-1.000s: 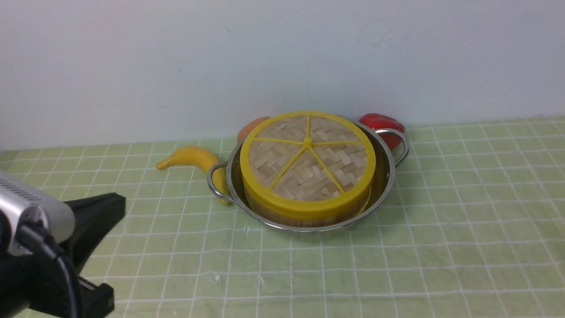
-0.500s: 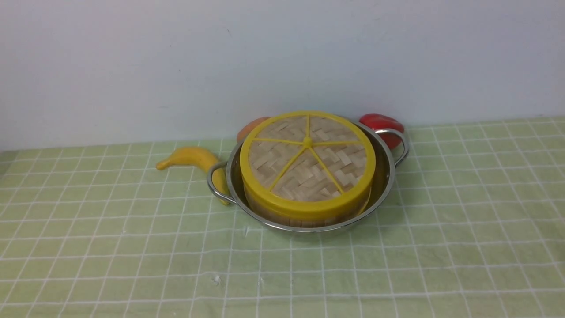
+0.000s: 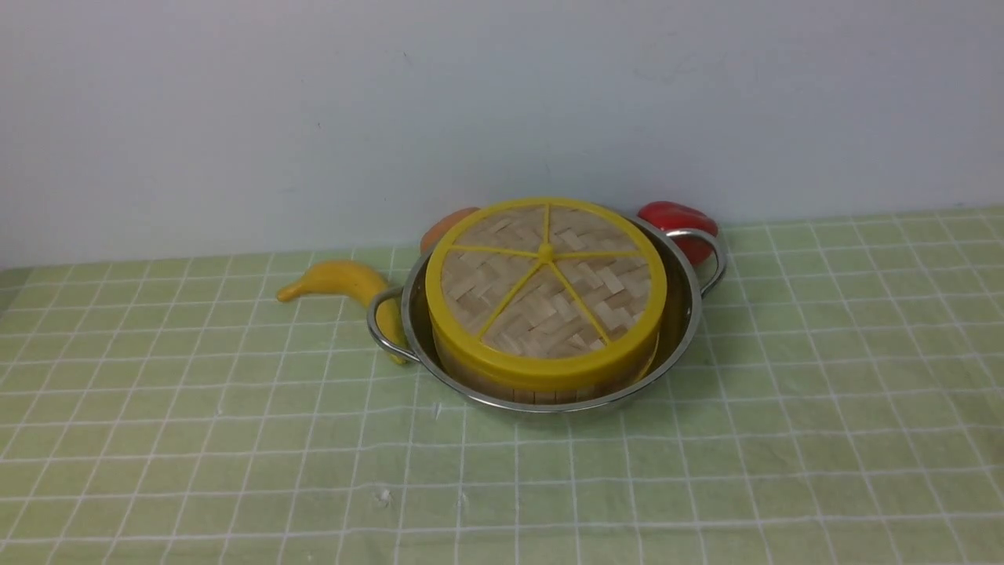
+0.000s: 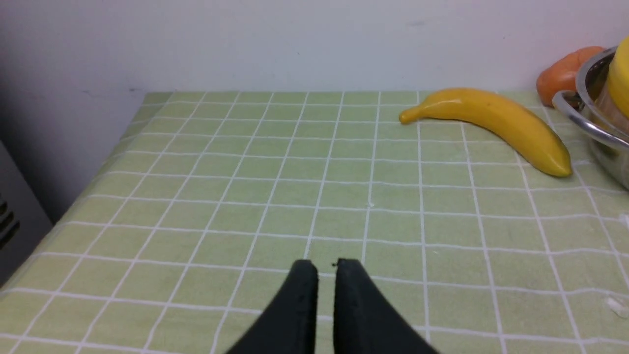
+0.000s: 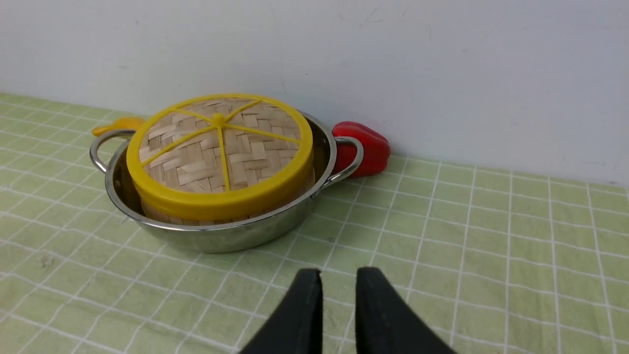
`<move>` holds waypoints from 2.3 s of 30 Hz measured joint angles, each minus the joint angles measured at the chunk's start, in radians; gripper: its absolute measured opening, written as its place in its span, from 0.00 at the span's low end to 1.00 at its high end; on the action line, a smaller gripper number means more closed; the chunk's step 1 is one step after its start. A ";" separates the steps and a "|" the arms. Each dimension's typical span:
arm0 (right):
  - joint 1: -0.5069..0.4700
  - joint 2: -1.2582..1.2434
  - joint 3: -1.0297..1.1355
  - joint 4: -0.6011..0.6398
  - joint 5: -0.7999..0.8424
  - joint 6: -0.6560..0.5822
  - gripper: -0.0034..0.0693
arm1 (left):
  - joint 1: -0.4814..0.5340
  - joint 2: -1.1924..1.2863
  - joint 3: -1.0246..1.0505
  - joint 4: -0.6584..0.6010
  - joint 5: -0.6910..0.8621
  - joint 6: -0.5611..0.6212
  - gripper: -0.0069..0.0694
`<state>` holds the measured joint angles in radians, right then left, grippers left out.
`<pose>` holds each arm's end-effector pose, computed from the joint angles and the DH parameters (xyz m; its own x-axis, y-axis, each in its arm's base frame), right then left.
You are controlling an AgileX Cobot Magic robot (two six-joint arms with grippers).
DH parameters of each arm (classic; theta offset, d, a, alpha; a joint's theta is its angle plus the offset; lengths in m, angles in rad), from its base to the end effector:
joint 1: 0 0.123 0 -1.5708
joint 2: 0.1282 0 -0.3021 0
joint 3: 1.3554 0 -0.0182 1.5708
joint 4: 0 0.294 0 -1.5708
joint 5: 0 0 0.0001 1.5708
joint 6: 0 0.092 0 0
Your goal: Place the steamer in the pot on the green tablecloth, and put the lid on the steamer.
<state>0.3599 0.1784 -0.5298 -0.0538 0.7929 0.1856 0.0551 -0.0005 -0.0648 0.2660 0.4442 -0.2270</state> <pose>0.0543 0.0166 0.3236 -0.3674 0.0190 -0.9299 -0.2671 0.9555 0.1251 0.0754 0.0146 0.1989 -0.2763 -0.0011 -0.9611 -0.1593 0.9862 0.0447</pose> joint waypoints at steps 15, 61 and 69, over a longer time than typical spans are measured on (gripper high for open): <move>-0.155 -0.086 0.085 -0.049 -0.066 -0.030 0.29 | 0.000 0.000 0.000 0.001 -0.001 0.000 0.19; -0.313 -0.179 0.537 -0.001 -0.472 -0.031 0.38 | 0.000 0.000 0.000 0.004 -0.001 0.000 0.29; -0.313 -0.179 0.538 -0.001 -0.472 -0.031 0.38 | 0.000 0.000 0.000 0.004 -0.001 0.000 0.31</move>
<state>0.0472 -0.0007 0.0084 -0.0547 0.3205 0.1550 0.0551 -0.0005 -0.0648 0.2700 0.4435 -0.2270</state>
